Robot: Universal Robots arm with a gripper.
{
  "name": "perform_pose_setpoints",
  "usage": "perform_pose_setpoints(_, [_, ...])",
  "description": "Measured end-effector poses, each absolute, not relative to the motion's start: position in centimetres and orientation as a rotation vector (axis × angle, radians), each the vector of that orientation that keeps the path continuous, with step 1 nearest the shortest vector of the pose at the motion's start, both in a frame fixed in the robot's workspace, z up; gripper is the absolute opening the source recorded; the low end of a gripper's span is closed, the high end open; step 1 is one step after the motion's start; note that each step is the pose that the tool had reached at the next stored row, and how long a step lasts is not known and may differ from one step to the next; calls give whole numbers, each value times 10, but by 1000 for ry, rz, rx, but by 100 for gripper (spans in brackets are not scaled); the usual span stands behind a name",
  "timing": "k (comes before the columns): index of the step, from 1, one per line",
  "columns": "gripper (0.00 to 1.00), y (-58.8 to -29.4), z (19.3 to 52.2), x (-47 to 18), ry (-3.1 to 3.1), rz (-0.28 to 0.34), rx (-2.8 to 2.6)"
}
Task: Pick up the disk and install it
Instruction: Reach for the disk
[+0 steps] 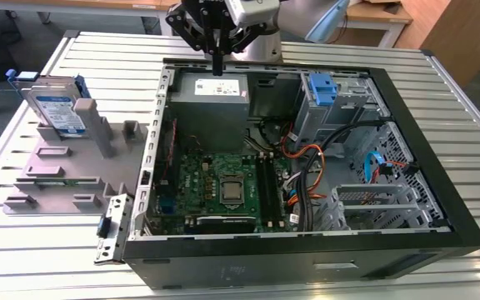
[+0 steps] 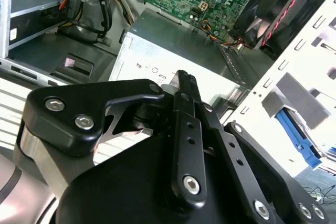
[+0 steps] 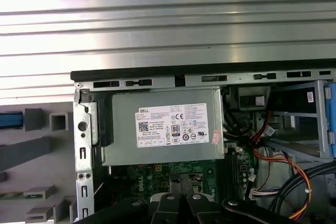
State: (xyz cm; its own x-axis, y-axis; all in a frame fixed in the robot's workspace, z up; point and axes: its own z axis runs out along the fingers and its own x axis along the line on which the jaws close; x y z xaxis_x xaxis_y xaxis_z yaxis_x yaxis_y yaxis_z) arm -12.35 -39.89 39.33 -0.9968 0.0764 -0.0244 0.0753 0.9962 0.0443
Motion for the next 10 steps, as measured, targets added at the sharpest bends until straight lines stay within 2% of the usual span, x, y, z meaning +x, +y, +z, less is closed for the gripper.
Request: perform_pose_setpoints(10, [11, -399, 393, -140, 3112, 68, 118])
